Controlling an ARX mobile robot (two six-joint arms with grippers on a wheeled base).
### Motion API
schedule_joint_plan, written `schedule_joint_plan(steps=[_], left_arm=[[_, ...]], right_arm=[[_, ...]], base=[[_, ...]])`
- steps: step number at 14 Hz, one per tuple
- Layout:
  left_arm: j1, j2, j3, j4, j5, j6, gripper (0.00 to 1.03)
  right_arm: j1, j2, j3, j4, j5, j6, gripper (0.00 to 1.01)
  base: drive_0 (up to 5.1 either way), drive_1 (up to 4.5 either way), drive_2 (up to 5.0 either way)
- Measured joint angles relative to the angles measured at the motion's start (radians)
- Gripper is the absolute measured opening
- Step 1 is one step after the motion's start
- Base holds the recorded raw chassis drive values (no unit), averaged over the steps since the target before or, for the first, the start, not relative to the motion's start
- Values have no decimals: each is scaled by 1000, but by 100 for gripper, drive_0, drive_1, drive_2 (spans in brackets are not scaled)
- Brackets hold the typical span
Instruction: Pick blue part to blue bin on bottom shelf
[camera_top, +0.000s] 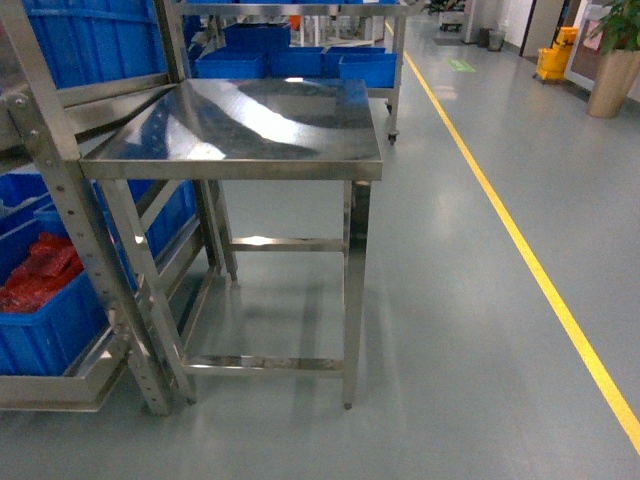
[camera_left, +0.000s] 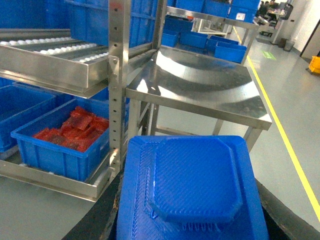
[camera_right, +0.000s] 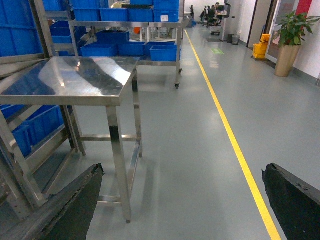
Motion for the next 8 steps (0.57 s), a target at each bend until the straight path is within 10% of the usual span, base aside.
schedule_joint_plan(steps=[8], left_arm=[[0,-1,0,1,1,0,43]], right_arm=[[0,0,0,2,0,0,98]], base=[[1,435,-432]])
